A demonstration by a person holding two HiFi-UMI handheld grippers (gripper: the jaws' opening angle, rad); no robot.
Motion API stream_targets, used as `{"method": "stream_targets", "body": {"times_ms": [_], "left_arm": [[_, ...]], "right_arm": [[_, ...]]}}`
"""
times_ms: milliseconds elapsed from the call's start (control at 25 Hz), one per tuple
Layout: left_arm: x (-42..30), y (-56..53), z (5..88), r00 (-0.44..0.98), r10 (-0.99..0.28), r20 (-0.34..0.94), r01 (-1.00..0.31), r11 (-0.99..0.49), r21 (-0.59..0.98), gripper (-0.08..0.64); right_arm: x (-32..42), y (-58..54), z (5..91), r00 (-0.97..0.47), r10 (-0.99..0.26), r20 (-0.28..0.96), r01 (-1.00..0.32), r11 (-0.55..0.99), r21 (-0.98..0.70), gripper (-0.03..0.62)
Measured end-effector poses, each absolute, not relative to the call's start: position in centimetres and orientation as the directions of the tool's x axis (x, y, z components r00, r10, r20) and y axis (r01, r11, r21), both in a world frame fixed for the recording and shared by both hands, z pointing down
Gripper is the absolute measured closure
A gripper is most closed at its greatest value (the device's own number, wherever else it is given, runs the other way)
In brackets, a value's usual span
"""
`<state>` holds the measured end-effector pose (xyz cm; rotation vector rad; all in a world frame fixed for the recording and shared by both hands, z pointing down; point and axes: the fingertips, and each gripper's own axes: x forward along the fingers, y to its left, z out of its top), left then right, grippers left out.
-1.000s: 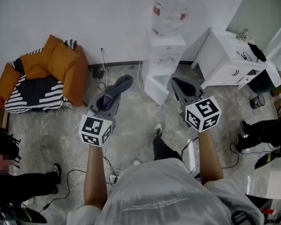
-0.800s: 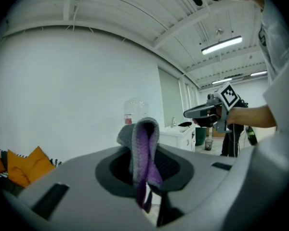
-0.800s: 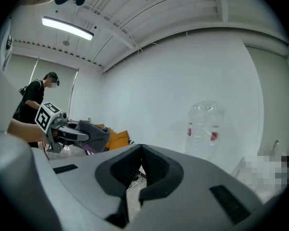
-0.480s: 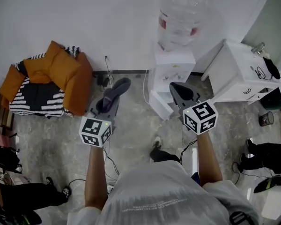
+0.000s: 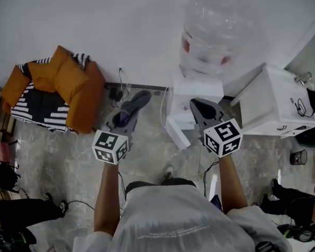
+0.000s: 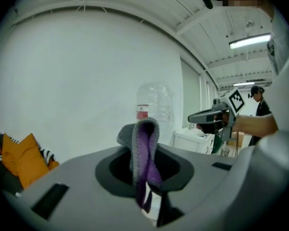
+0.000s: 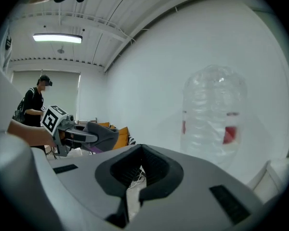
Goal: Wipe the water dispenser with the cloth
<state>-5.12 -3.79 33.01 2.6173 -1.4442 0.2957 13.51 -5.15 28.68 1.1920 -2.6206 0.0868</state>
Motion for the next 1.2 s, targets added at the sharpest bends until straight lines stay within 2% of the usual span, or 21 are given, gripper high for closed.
{"method": "stream_targets", "body": {"times_ms": [240,520,760,920,1200], "left_arm": [[-4.9,-8.7,34.6,0.524,-0.810,0.262,-0.846,-0.529,0.057,0.481],[-5.9,-15.5,36.8,0.601,-0.742,0.298,-0.785,-0.617,0.048,0.480],[-8.3,-22.4,39.6,0.683,-0.647,0.338,-0.708,-0.700,0.091,0.479],[-8.8,-27.1,41.4,0.727,-0.590,0.351,-0.659,-0.744,0.114,0.479],[-9.8,-32.7,46.2,0.756,-0.518,0.400,-0.617,-0.768,0.170,0.479]], "right_arm": [[13.5,-9.7,29.9,-0.619,-0.728,0.295,-0.750,0.660,0.054,0.578],[11.7,-14.7,31.7,-0.547,-0.775,0.316,-0.800,0.595,0.073,0.578],[10.6,-18.8,33.8,-0.377,-0.853,0.360,-0.905,0.422,0.051,0.578],[10.5,-21.6,35.7,-0.233,-0.876,0.423,-0.946,0.306,0.112,0.577],[8.4,-24.0,39.7,-0.156,-0.851,0.501,-0.967,0.235,0.098,0.577]]}}
